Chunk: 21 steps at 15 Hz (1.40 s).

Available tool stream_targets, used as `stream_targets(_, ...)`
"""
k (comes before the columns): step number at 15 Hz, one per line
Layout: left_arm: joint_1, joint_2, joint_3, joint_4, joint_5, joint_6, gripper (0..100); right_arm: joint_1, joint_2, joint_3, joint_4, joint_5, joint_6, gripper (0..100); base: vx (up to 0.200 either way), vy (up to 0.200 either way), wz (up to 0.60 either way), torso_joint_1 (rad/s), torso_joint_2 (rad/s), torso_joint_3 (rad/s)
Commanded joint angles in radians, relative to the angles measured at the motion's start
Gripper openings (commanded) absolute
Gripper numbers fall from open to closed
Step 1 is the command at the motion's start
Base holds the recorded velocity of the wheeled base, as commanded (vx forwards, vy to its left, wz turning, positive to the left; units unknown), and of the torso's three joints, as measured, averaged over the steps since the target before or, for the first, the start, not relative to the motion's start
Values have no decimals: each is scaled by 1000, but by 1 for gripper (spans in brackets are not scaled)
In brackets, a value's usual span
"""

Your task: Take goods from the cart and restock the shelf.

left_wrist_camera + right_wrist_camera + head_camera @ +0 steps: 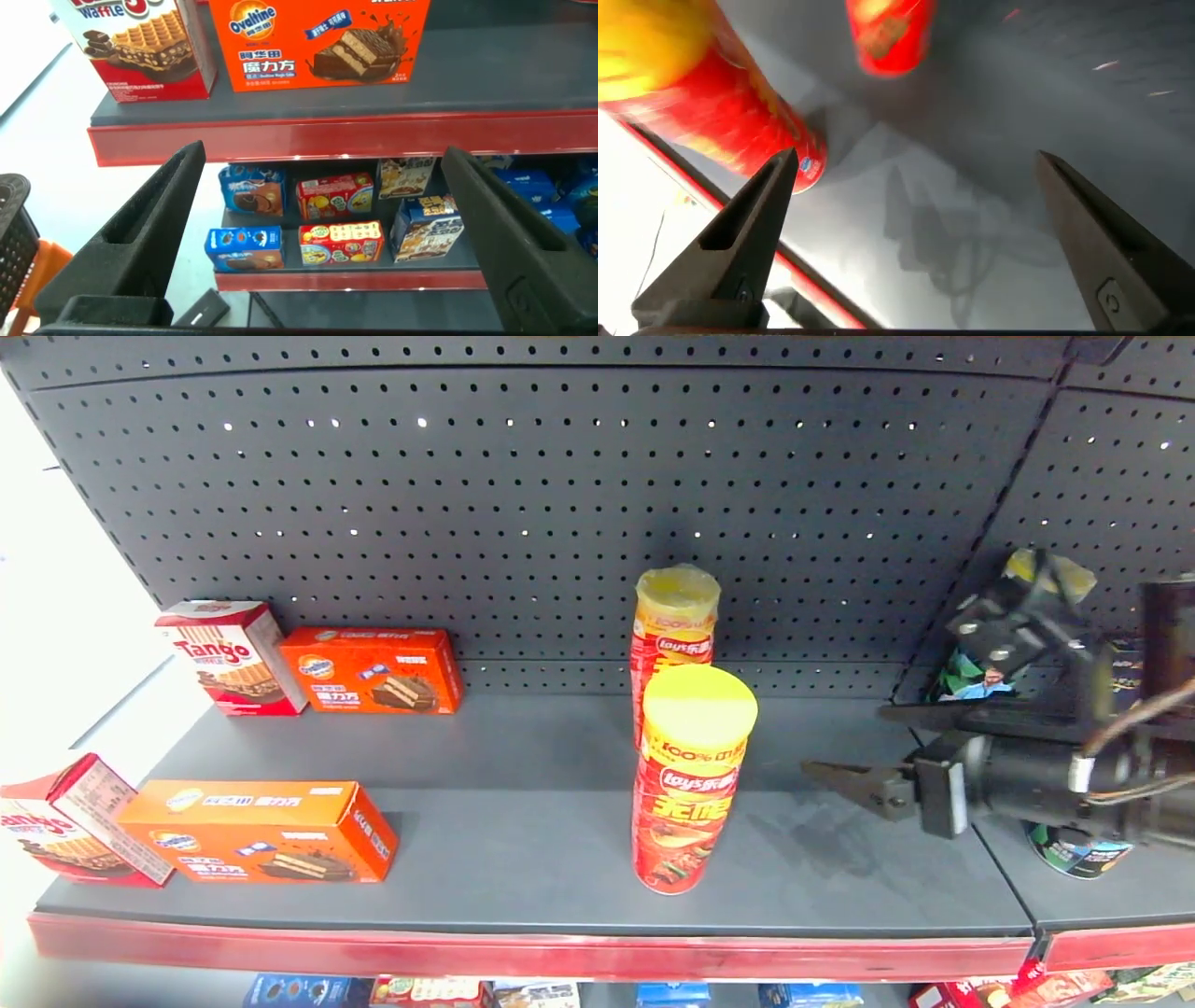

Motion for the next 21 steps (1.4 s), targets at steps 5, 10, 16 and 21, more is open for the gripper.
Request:
stream_targets(5, 0, 1, 1, 0, 2, -1, 100, 17, -908, 561, 37, 15, -3, 100, 0, 0, 0, 0, 0, 0)
stream_targets(10, 0, 1, 1, 0, 2, 0, 100, -75, -1319, 794, 210, 13, 51, 100, 0, 0, 0, 0, 0, 0)
stream_targets(16, 0, 1, 1, 0, 3, 2, 100, -375, -1196, 789, 254, -82, 82, 100, 0, 0, 0, 0, 0, 0)
stream_targets(21, 0, 1, -1, 0, 5, -6, 100, -559, -1293, 829, 144, -287, 148, 100, 0, 0, 0, 0, 0, 0)
